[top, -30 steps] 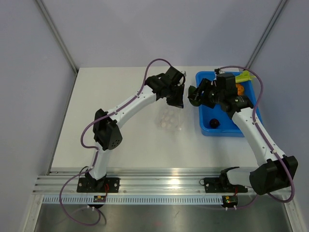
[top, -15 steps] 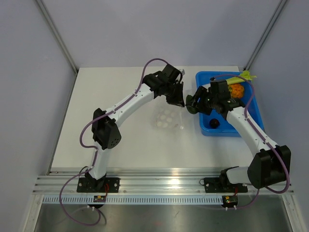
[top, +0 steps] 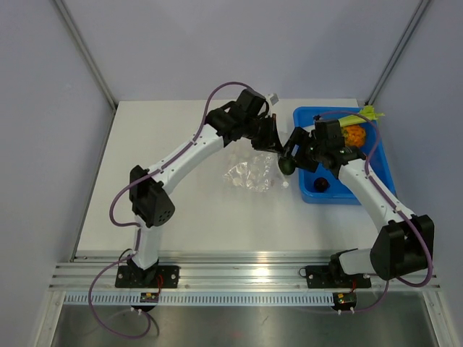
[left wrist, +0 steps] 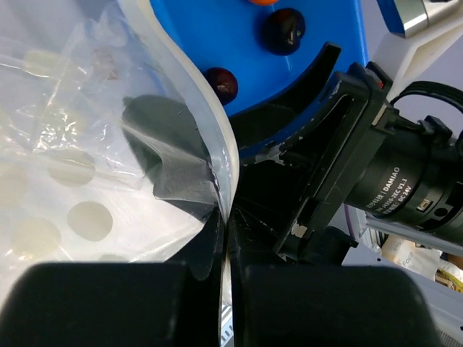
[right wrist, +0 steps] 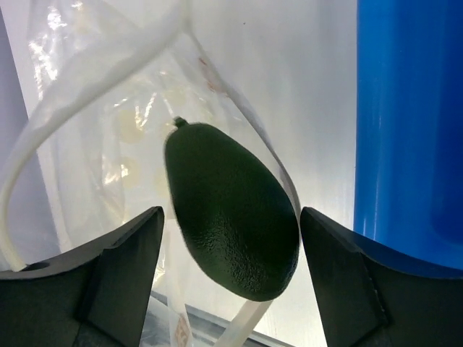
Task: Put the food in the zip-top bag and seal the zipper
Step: Place the fake fruit in the zipper food storage bag.
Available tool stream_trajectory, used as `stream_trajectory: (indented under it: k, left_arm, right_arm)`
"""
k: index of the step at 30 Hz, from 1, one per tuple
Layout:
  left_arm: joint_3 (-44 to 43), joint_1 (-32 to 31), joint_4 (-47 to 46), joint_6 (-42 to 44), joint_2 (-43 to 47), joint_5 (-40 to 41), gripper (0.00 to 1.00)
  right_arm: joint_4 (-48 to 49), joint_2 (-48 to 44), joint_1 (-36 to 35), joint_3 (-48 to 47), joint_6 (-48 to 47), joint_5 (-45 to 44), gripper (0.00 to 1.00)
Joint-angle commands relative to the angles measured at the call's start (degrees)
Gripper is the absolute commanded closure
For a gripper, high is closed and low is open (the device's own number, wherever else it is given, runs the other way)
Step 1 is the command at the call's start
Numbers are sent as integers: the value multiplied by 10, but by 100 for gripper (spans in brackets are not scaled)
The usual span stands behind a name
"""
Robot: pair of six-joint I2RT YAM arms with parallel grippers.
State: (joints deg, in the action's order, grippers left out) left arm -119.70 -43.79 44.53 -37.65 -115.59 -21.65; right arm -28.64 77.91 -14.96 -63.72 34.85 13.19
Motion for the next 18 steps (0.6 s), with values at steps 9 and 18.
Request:
stream_trajectory:
  k: [9, 18]
  left_arm:
    - [15, 5, -33, -5, 18, -35, 100]
    - [51, 17, -45, -2, 20, -35, 100]
  right_arm:
    - [10, -31, -4, -38, -10, 25, 22]
    - [-44, -77, -4, -56, -31, -67, 45]
